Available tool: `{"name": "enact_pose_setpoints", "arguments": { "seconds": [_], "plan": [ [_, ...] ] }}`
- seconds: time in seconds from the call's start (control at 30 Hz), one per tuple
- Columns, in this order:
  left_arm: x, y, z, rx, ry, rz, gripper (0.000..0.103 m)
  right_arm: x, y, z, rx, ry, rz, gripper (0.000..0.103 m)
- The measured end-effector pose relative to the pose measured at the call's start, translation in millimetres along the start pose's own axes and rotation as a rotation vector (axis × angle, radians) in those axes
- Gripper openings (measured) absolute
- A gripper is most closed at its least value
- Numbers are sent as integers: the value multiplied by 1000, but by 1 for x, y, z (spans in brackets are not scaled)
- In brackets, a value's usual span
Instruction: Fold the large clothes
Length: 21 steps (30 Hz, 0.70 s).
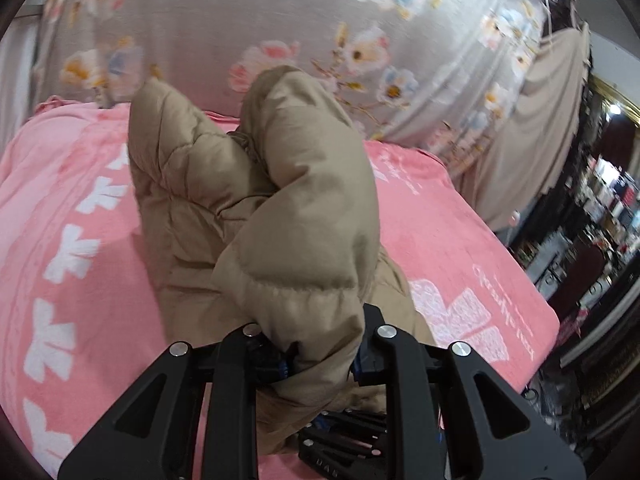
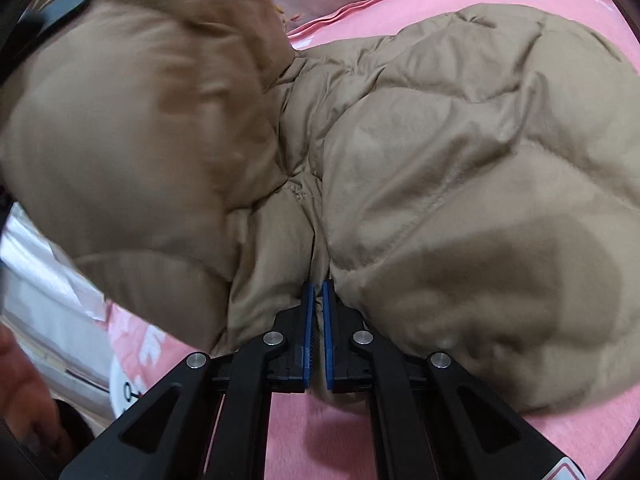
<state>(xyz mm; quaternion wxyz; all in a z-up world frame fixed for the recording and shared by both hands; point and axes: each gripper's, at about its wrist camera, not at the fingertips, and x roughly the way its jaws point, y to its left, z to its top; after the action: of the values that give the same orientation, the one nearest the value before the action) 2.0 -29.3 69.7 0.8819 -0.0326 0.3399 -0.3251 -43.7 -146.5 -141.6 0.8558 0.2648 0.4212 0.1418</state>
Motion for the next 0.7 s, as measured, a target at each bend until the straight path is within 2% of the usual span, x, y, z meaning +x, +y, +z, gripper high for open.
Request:
{"name": "enact_pose_setpoints", "arguments": {
  "seconds": [0.1, 0.3, 0.47, 0.7],
  "plan": [
    [23, -22, -3, 48, 50, -22, 20, -30, -4, -3, 11, -22, 3, 4],
    [71, -59, -19, 115, 137, -29, 20, -105, -38, -8, 26, -94, -233, 7],
    [108, -82, -39, 149, 218, -38, 20, -143, -64, -6, 77, -159, -346, 7],
    [138, -103, -68, 208, 276, -23, 19, -160, -84, 9, 114, -235, -392, 11]
  ]
}}
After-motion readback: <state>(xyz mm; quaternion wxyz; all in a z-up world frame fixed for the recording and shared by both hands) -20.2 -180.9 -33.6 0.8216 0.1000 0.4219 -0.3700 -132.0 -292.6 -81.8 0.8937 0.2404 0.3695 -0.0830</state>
